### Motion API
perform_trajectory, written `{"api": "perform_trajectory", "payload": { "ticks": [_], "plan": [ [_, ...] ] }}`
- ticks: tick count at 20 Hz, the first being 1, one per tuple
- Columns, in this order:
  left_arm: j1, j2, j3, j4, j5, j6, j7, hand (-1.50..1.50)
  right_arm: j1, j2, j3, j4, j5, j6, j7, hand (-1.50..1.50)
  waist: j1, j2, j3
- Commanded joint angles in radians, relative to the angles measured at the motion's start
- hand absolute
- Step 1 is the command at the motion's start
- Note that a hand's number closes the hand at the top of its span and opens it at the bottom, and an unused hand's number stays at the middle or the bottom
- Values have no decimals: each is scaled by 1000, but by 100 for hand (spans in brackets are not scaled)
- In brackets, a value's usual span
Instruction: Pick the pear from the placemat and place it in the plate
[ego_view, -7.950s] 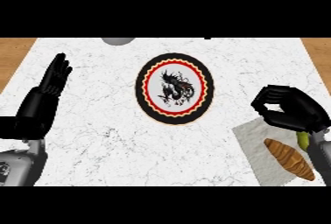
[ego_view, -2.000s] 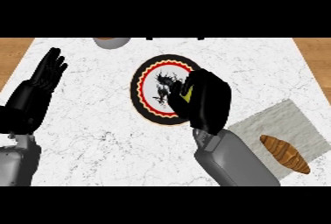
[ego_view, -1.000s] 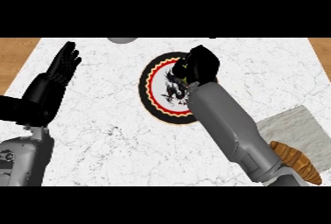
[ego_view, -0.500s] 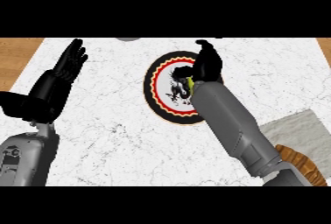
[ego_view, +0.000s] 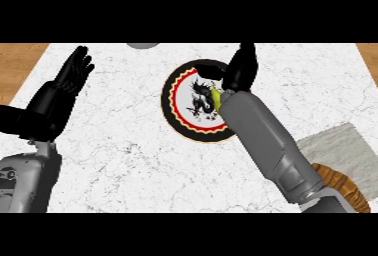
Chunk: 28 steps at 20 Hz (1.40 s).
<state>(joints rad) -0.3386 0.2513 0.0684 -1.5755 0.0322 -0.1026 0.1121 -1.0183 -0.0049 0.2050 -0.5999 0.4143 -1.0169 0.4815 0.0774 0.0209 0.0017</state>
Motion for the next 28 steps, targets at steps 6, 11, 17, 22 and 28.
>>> {"api": "perform_trajectory", "payload": {
  "ticks": [6, 11, 17, 22, 28],
  "plan": [
    [66, -7, 24, -13, -8, 17, -16, 0, 196, 5, -5, -207, -150, -147, -164, -150, -65, -20, -1],
    [73, 46, 83, -40, 33, -18, 30, 0, 438, -42, 28, -501, -129, -76, -187, -150, -92, -28, -2],
    [69, 21, 68, -67, 21, -4, 45, 0, 725, -129, 140, -823, -31, -16, -94, -150, -95, -28, -3],
    [49, 5, 51, -77, -13, 19, 58, 0, 898, -220, 113, -1036, -27, 59, -50, -150, -90, -25, -2],
    [72, -22, 37, -89, -24, 13, 50, 0, 1071, -242, 76, -1119, -90, 97, -230, -150, -82, -23, -2]
  ]
}}
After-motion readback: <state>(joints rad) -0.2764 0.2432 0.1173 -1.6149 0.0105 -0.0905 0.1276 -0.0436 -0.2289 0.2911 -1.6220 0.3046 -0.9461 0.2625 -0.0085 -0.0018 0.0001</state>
